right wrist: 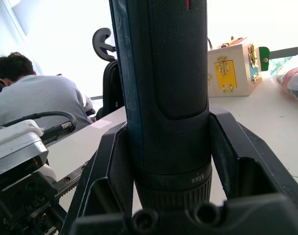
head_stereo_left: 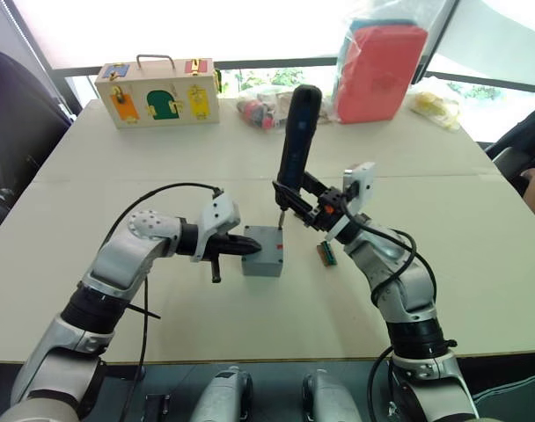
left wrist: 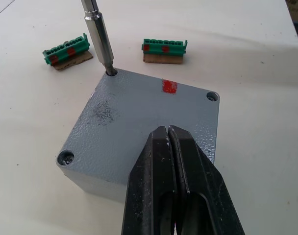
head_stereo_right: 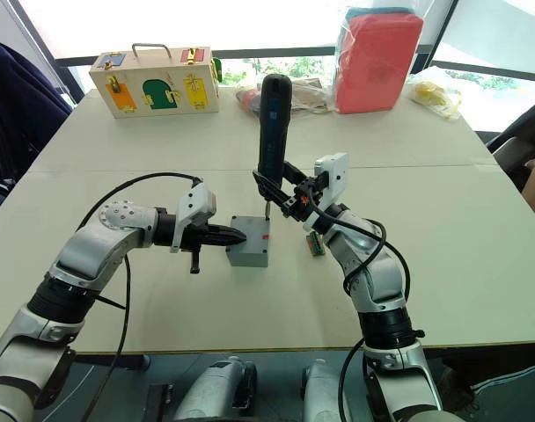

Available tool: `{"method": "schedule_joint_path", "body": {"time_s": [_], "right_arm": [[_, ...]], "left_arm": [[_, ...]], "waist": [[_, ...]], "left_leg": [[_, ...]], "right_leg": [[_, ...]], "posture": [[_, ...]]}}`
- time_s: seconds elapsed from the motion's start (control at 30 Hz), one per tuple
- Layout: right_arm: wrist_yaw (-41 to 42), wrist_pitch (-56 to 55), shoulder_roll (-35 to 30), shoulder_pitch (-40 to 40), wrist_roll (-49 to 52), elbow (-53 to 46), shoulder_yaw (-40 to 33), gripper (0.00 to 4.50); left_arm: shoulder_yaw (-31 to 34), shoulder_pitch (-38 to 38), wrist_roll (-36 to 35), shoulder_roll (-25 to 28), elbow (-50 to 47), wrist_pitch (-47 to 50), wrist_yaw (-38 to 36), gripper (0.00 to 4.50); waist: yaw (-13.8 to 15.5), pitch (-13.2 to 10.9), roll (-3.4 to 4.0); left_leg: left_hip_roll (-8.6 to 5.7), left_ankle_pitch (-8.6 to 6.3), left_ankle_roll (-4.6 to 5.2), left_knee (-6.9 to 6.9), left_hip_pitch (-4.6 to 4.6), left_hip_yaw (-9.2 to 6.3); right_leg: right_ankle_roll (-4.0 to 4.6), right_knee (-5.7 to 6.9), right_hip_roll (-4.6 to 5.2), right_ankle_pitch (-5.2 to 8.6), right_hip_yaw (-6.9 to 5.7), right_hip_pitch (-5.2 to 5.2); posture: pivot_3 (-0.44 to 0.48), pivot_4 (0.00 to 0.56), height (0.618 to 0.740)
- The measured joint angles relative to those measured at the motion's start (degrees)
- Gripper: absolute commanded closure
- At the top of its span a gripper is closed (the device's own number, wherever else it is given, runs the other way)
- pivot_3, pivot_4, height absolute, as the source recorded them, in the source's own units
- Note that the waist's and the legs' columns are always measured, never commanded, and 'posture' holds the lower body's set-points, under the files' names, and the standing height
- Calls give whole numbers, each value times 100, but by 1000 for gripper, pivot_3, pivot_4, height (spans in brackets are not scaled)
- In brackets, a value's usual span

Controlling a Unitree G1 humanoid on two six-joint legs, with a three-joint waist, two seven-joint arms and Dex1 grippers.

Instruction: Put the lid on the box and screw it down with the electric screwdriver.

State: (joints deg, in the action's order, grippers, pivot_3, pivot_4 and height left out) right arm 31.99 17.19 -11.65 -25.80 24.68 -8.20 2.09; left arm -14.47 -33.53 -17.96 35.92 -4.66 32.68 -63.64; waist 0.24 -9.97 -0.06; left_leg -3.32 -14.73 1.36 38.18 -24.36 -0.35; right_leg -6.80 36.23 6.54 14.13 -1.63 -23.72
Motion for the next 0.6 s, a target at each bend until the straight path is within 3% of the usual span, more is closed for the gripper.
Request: {"method": "schedule_joint_path", "body": {"time_s": [0.6], "right_arm": [[-17, -602, 151, 105, -372, 364, 258, 2726]], "left_arm": [[-37, 20, 119, -21, 3, 17, 10, 4500]], "waist": [[0, 17, -7]], "left_leg": [[1, -20, 33, -9, 78, -1]], "right_leg": [[2, -10, 0, 2, 2, 62]], "posture": [[0, 150, 740]]}}
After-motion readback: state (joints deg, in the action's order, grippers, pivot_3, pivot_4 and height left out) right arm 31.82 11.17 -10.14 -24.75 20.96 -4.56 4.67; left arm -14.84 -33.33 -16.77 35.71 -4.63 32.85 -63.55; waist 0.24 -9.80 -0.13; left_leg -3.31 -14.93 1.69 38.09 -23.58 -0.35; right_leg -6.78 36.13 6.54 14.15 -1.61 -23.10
